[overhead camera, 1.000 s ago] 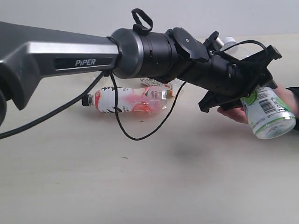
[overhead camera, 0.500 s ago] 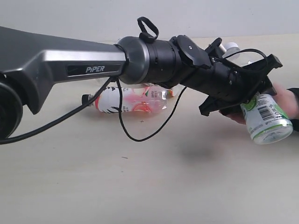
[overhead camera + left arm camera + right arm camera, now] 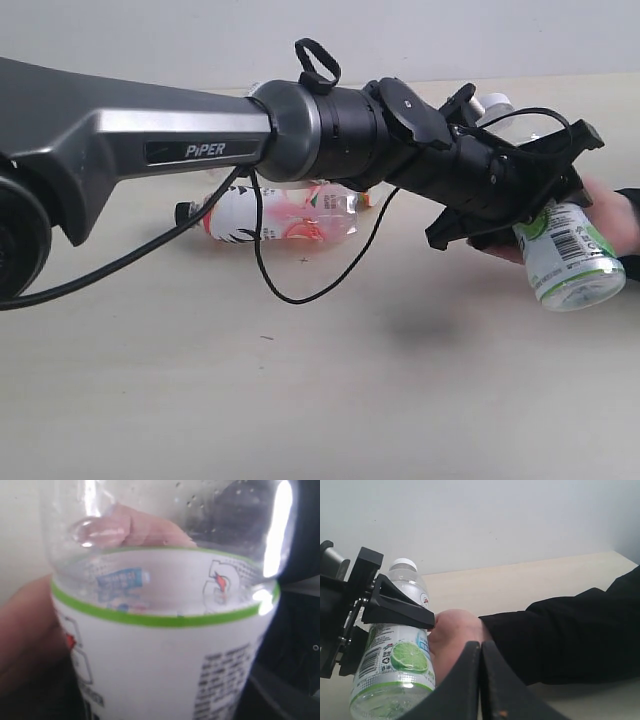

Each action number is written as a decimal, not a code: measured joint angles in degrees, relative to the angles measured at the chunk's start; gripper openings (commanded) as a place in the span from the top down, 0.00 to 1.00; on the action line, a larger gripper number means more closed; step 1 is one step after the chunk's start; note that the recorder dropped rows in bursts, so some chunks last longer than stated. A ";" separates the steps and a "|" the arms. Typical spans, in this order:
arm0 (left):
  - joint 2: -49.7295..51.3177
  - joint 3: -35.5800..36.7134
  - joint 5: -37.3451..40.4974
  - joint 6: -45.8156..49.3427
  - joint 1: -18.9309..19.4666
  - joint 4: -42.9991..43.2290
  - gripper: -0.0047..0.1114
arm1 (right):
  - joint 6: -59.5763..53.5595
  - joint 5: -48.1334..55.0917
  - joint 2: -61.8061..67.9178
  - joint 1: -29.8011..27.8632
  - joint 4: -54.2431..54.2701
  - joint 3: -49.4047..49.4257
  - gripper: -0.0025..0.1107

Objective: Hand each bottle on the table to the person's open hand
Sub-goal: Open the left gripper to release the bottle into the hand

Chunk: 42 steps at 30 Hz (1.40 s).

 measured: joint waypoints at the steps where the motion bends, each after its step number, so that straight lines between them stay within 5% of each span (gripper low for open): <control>1: 0.00 0.00 0.00 0.23 0.00 0.00 0.38 | 0.00 0.00 0.00 0.00 0.00 0.00 0.98; 6: 0.00 0.00 0.00 1.81 0.00 0.00 0.23 | 0.00 0.00 0.00 0.00 0.00 0.00 0.98; 20: -1.08 0.00 1.01 4.85 0.12 -0.03 0.24 | 0.00 0.00 0.00 0.00 0.00 0.00 0.98; 42: -8.77 -0.16 12.68 10.41 4.77 7.53 0.29 | 0.00 0.00 0.00 0.00 0.00 0.00 0.98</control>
